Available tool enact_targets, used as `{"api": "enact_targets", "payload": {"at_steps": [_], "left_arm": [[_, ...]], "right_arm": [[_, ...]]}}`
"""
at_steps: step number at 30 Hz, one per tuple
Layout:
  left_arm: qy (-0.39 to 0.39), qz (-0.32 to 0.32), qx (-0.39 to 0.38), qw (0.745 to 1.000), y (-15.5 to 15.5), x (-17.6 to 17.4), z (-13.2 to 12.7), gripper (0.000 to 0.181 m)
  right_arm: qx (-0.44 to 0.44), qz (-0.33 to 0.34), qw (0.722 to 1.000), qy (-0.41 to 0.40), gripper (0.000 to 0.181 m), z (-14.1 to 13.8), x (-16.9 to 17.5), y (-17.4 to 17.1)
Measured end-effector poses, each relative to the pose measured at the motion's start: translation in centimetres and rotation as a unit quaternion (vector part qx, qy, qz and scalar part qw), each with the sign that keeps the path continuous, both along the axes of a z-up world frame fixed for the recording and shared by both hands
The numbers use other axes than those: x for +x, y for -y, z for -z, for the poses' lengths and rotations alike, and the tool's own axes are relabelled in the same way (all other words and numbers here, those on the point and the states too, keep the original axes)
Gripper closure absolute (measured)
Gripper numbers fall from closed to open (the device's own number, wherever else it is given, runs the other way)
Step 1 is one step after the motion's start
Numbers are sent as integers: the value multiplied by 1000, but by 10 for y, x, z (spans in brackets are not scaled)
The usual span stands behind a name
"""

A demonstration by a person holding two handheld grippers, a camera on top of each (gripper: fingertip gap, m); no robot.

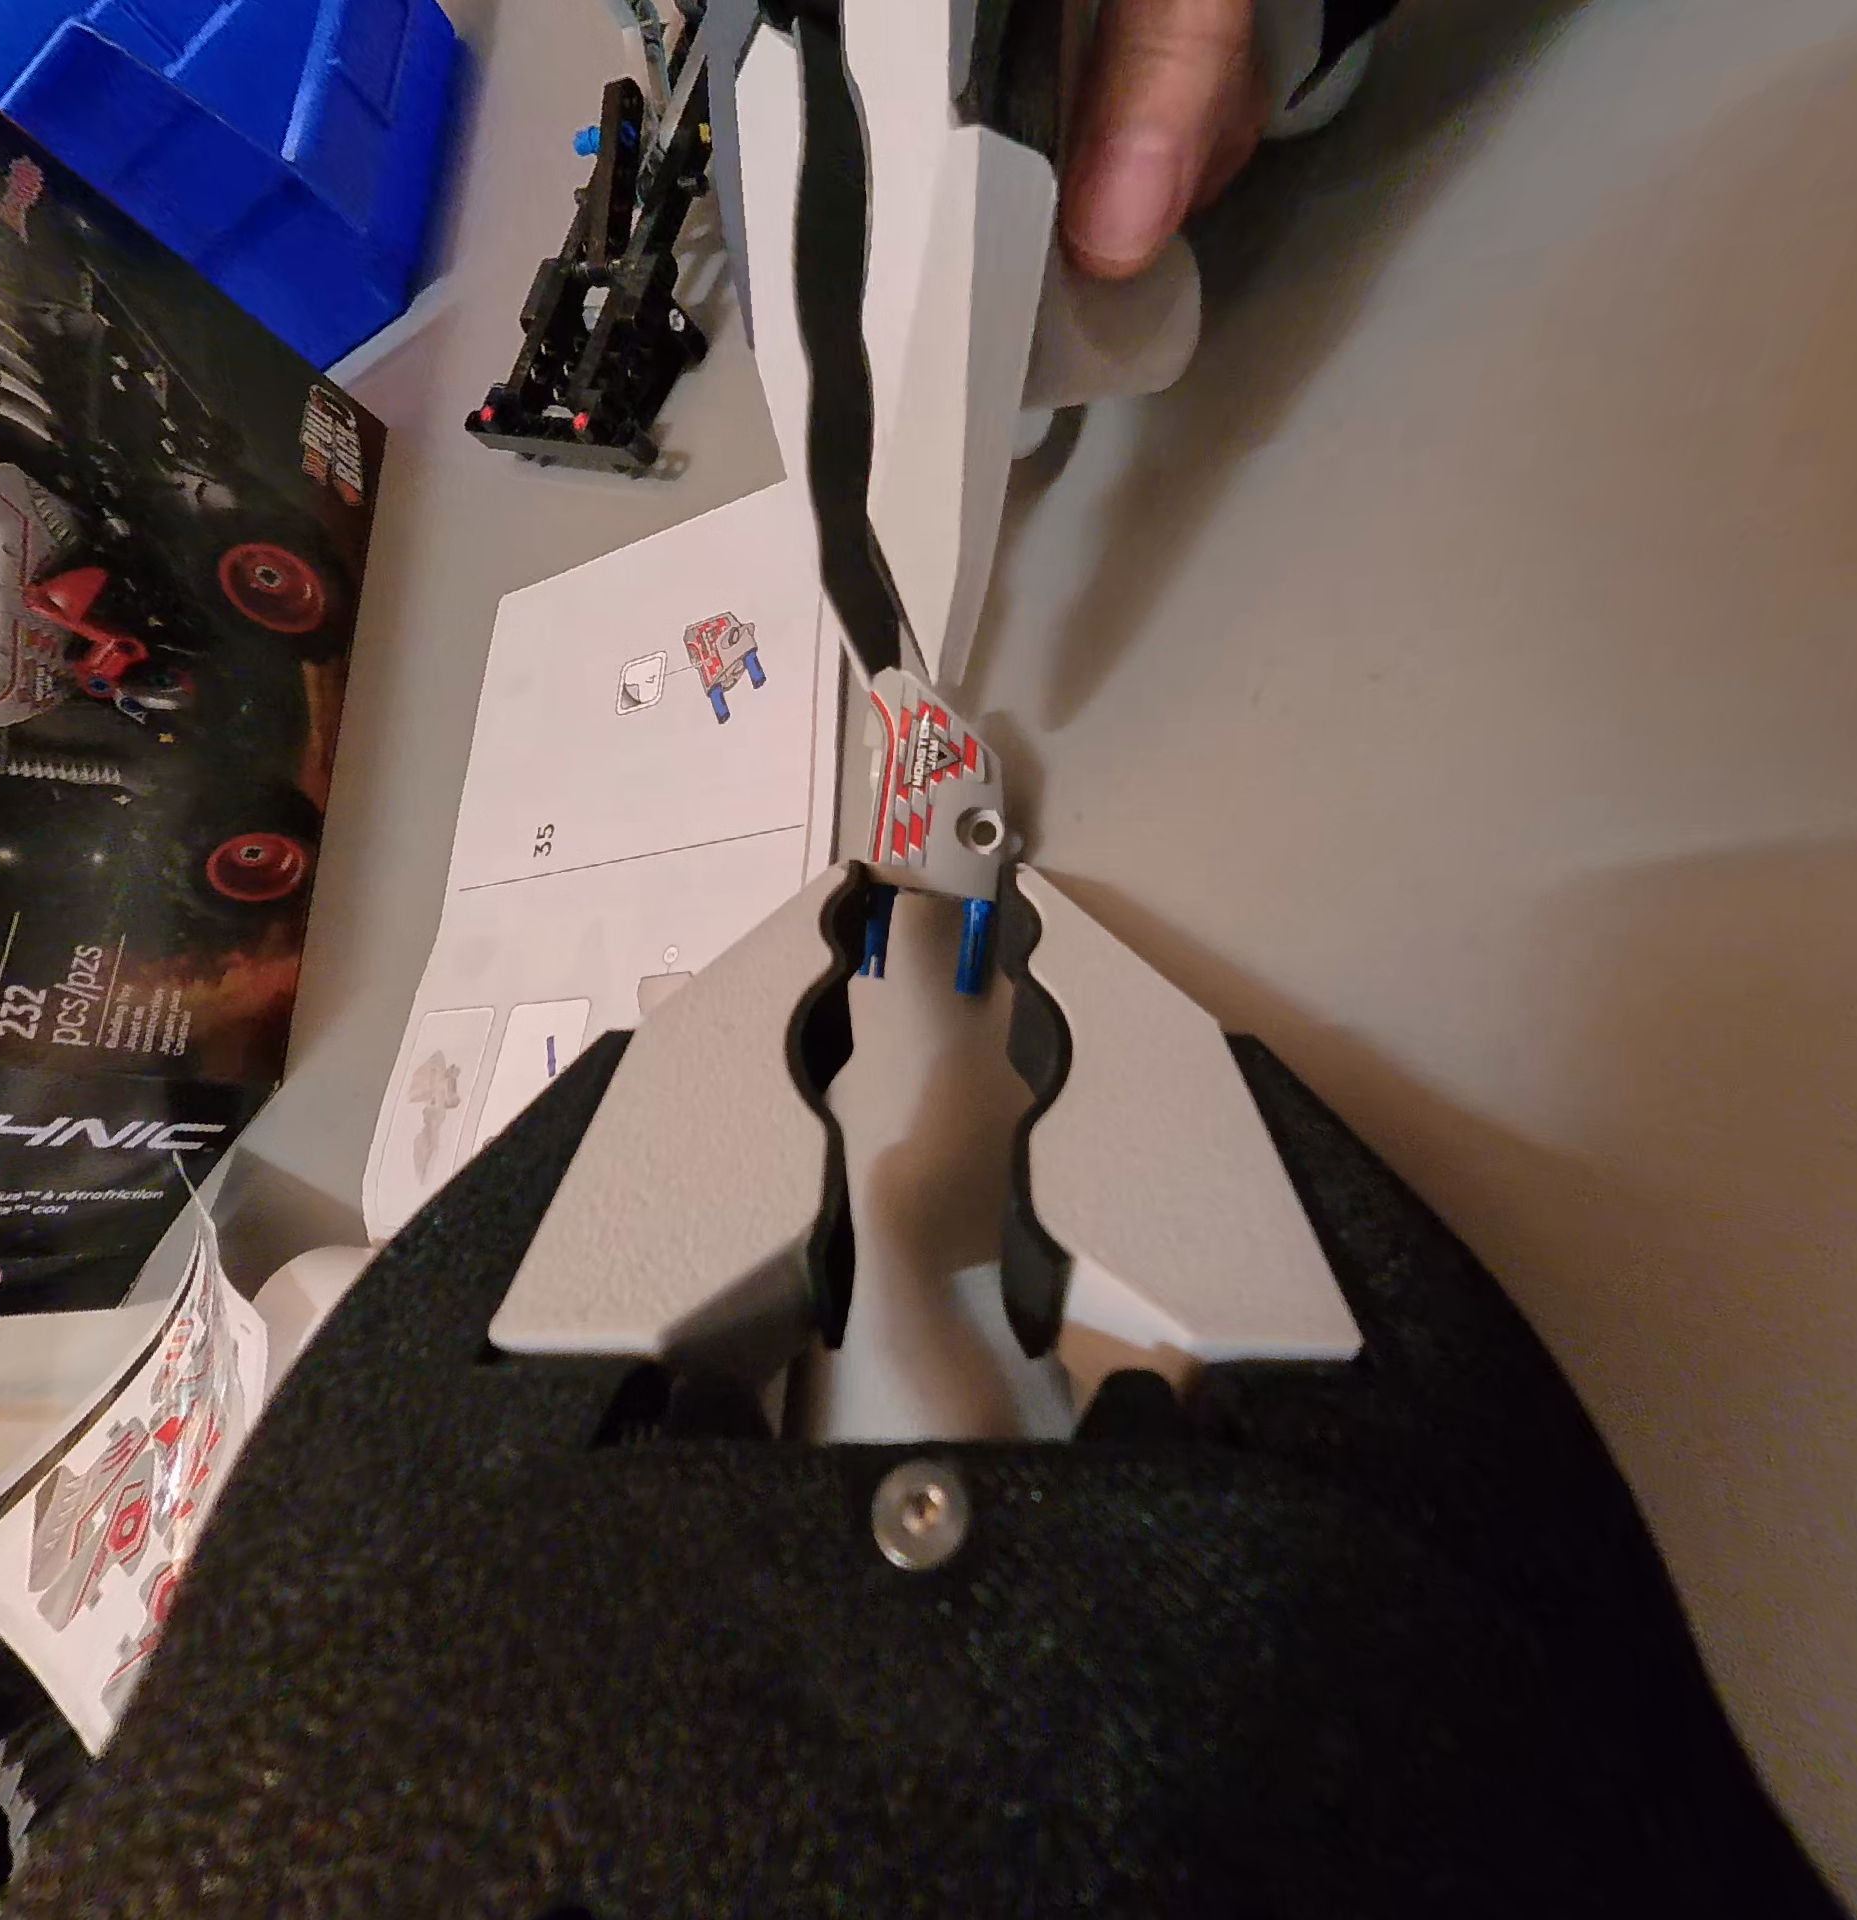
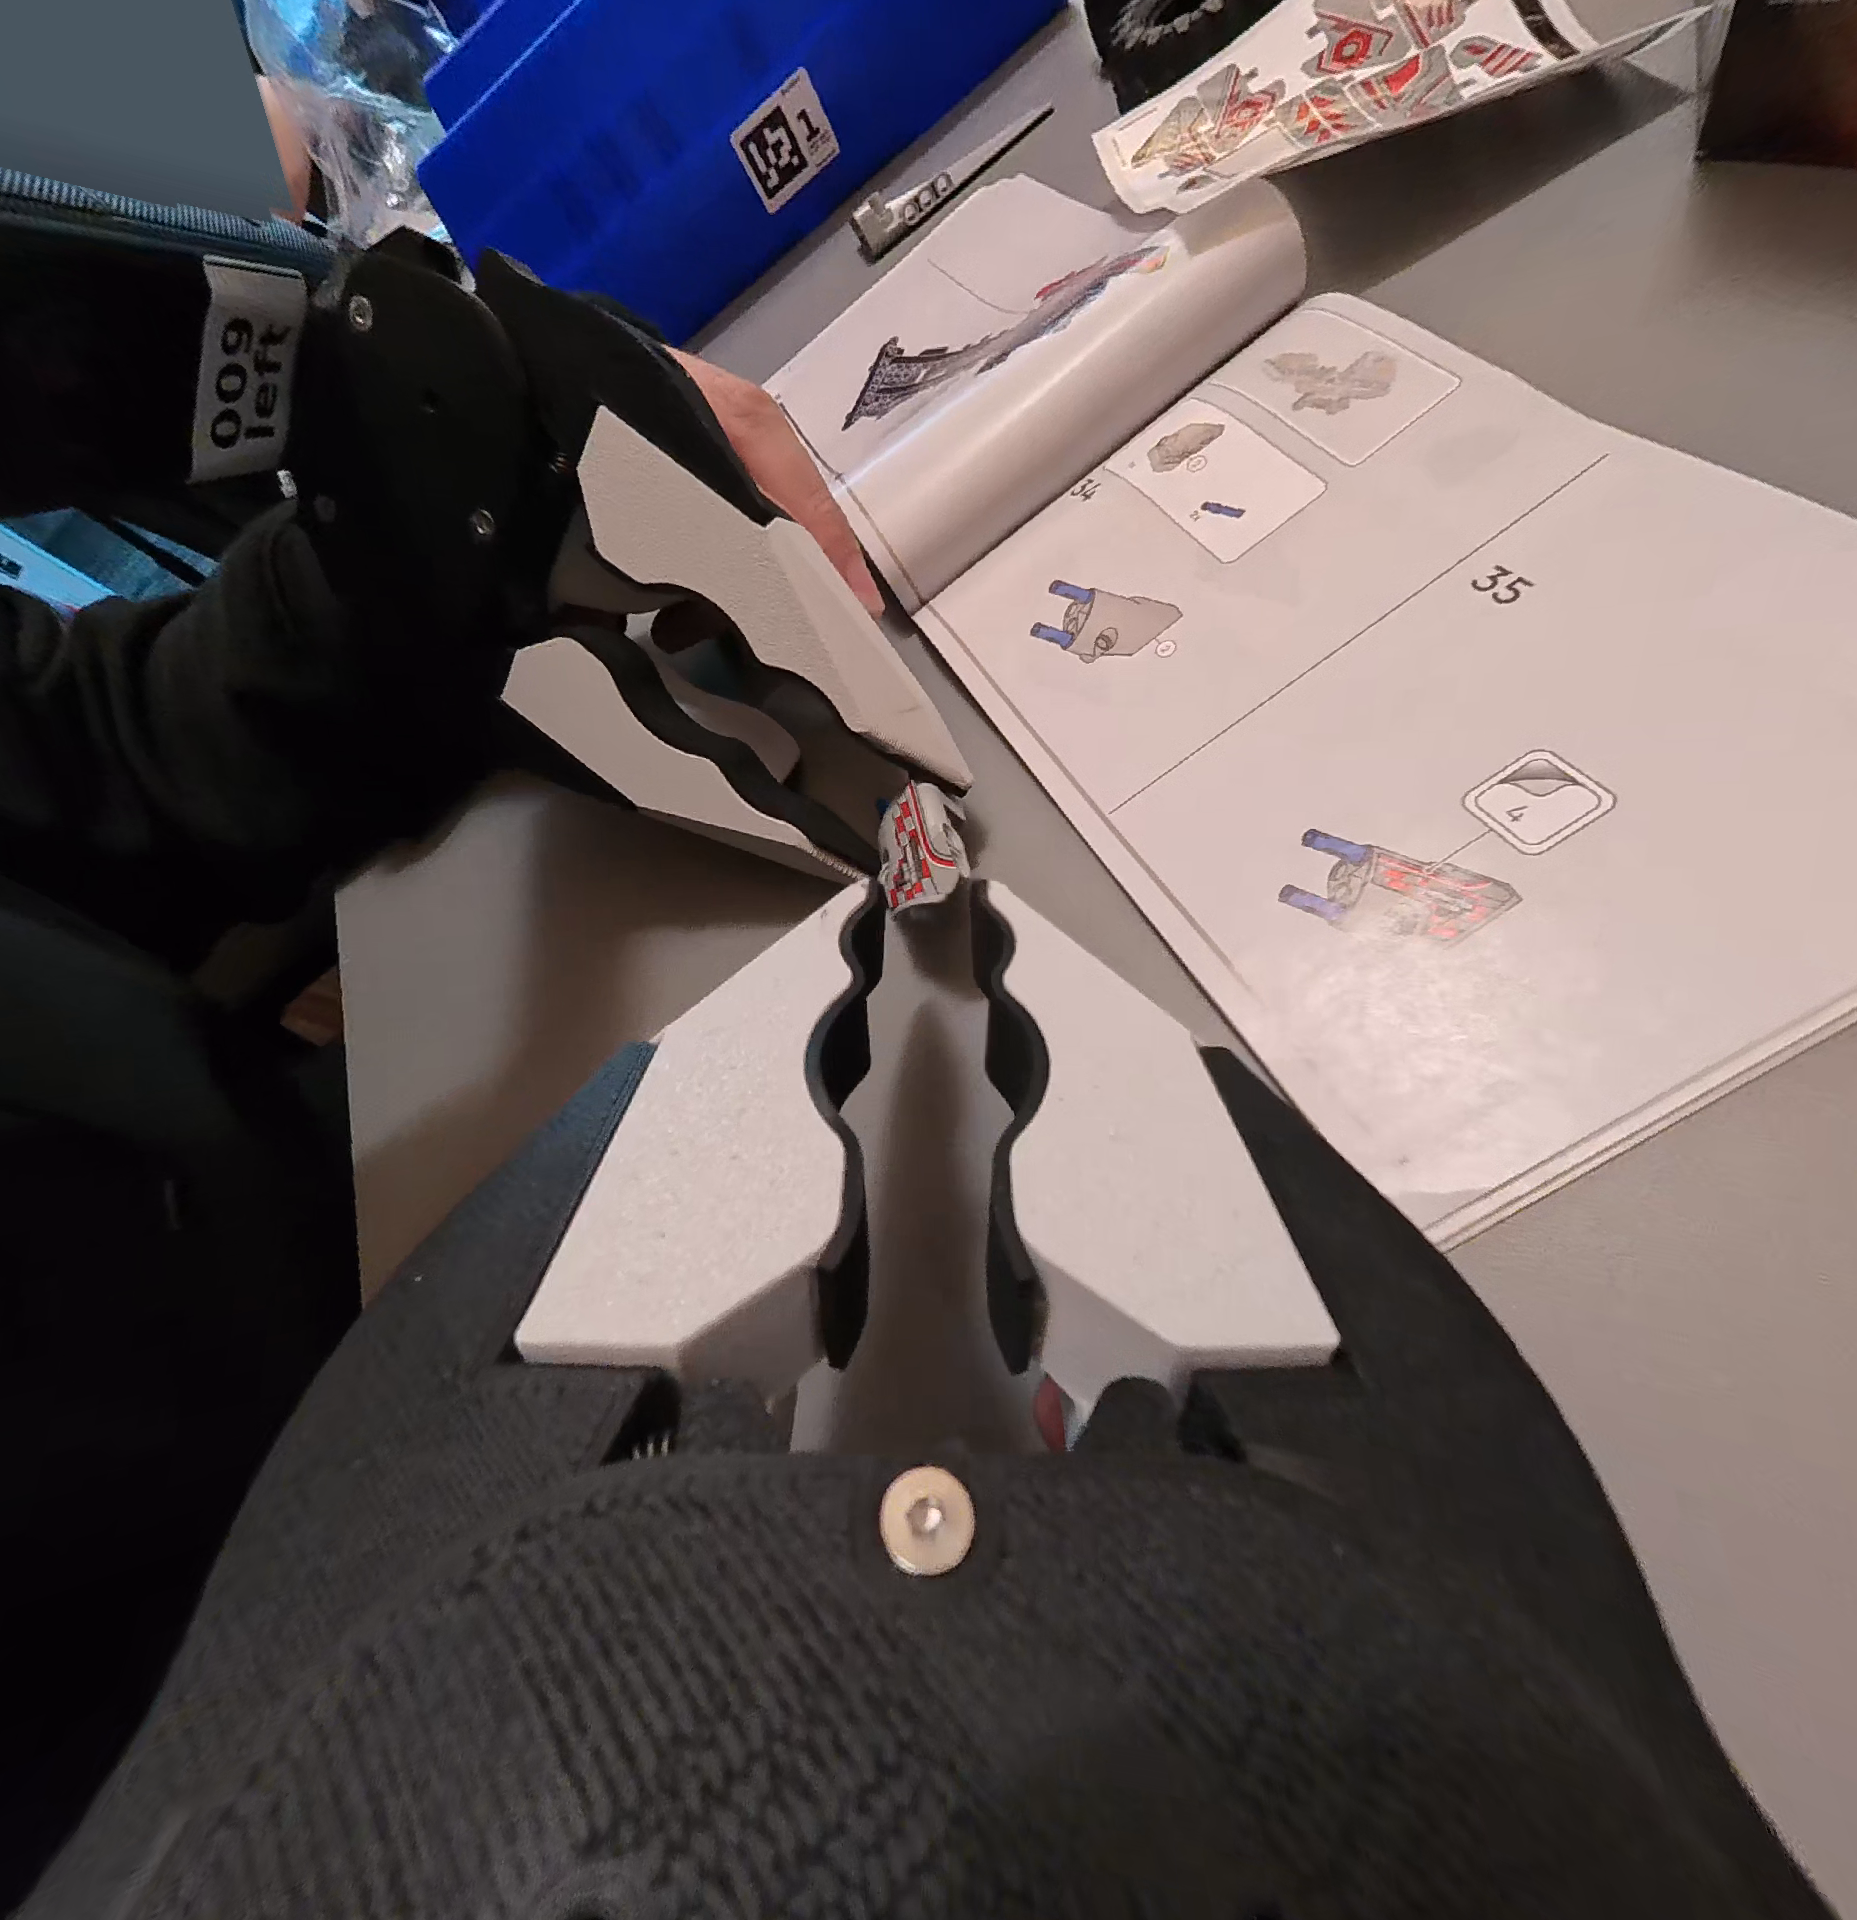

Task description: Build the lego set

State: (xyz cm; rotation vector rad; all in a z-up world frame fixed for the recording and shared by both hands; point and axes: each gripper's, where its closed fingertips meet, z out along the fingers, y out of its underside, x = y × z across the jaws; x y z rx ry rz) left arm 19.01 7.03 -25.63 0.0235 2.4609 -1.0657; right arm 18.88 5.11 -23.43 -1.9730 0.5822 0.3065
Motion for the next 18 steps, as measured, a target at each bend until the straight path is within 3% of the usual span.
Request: {"api": "enact_targets", "payload": {"at_steps": [18], "left_arm": [[0, 0, 0, 1000, 0, 0, 0, 159]], "right_arm": [[9, 16, 1000, 8, 181, -4, 4, 2]]}}
